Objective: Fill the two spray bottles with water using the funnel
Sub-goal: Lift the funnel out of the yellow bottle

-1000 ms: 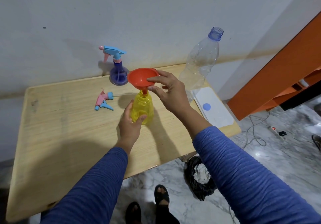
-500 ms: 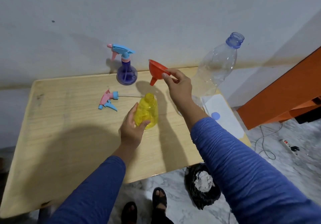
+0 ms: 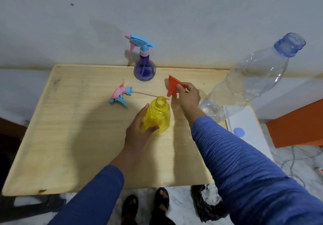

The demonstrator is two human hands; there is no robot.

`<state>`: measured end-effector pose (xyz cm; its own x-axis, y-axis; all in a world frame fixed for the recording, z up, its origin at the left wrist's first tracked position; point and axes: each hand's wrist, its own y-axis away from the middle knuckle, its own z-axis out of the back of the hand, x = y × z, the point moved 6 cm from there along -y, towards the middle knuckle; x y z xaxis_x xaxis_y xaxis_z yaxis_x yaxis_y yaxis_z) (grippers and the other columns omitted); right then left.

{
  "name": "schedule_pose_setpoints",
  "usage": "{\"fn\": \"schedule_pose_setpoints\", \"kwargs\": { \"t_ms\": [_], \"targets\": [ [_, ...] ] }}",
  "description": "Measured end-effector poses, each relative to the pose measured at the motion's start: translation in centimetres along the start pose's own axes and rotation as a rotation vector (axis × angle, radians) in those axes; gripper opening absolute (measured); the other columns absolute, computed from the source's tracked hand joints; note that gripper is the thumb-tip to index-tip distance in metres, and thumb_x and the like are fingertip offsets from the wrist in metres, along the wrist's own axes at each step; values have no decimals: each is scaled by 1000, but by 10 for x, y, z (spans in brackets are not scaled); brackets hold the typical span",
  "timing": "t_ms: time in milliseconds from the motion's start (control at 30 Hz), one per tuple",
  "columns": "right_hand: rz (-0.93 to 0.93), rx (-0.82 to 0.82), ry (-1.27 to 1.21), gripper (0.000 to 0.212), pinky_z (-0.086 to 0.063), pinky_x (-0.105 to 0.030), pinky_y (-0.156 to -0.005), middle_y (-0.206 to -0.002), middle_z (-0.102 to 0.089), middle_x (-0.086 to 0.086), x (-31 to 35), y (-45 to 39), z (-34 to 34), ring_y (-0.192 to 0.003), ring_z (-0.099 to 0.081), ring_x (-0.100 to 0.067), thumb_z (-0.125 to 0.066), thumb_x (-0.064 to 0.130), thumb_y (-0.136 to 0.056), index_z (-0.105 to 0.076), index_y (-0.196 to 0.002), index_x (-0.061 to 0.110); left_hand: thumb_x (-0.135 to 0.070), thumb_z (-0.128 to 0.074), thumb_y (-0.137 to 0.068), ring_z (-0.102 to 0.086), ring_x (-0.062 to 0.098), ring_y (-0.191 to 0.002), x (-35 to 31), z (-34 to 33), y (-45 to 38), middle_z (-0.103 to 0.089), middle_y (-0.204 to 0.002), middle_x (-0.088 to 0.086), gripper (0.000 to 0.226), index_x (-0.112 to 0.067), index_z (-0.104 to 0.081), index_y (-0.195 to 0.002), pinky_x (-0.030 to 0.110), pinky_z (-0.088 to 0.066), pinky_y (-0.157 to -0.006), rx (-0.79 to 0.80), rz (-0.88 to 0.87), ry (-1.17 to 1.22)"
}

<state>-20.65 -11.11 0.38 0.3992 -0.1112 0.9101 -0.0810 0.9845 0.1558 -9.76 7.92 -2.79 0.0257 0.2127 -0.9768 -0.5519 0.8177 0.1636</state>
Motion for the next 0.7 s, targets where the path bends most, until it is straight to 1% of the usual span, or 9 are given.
{"fn": "schedule_pose_setpoints", "kwargs": {
  "t_ms": [100,167,200,267,367,433,533,633,700],
  "targets": [
    [10,41,37,37,-37,-20,-93,-129,-57,-6,3,2,1,-118,-54,-20,-58,25,-91,-55,-128,18,-61,-70,-57,-50,6,-120,-5,-1,1,-51,-126,-25,68,-67,-39,-117,36,-44,-102,2,-5,-5],
    [63,31,116,50,-27,-21,-103,-149,-35,-10,10,5,4,-133,-38,-20,-56,27,-92,-41,-140,21,-58,-71,-59,-50,7,-121,-6,0,1,-52,-128,-21,68,-66,-38,-118,36,-44,-103,1,2,-7],
    [134,12,171,53,-24,-22,-106,-152,-27,-10,17,6,5,-138,-31,-20,-56,27,-92,-38,-141,23,-55,-73,-60,-50,7,-121,-6,0,2,-52,-130,-19,69,-65,-39,-119,36,-43,-103,3,6,-6],
    [341,11,214,51,-25,-19,-105,-148,-33,-9,40,10,2,-135,-34,-19,-60,26,-90,-44,-138,23,-53,-75,-61,-50,8,-123,-6,-1,3,-52,-133,-16,71,-63,-40,-122,38,-43,-104,10,18,9],
    [528,297,179,42,-47,-24,-94,-125,-58,-4,72,9,-27,-106,-57,-13,-68,22,-85,-58,-126,20,-70,-72,-54,-48,7,-124,-5,-1,3,-51,-134,-18,79,-60,-41,-126,36,-42,-105,7,32,12],
    [562,544,231,42,-50,-25,-91,-120,-63,-4,87,12,-54,-98,-60,-12,-71,22,-82,-61,-122,20,-73,-70,-53,-49,3,-123,-5,-1,3,-52,-131,-24,77,-63,-40,-123,32,-42,-103,-10,23,-7],
    [551,837,309,46,-40,-11,-89,-124,-62,-2,96,17,-94,-100,-56,-7,-71,23,-82,-58,-126,21,-66,-72,-58,-49,-1,-122,-6,-1,4,-52,-131,-25,73,-62,-41,-125,22,-42,-100,-14,9,-11],
    [570,1027,417,46,-40,-17,-93,-133,-56,2,91,21,-128,-113,-53,-9,-67,25,-85,-55,-130,23,-61,-70,-58,-48,-4,-120,-7,1,2,-51,-128,-28,72,-63,-39,-122,5,-37,-91,-37,15,-51],
    [596,1081,473,45,-41,-19,-92,-135,-54,3,88,18,-147,-116,-53,-12,-65,24,-87,-54,-131,23,-63,-69,-56,-49,-5,-118,-8,2,1,-51,-126,-27,73,-60,-37,-122,1,-36,-88,-41,29,-66]
  ]
}}
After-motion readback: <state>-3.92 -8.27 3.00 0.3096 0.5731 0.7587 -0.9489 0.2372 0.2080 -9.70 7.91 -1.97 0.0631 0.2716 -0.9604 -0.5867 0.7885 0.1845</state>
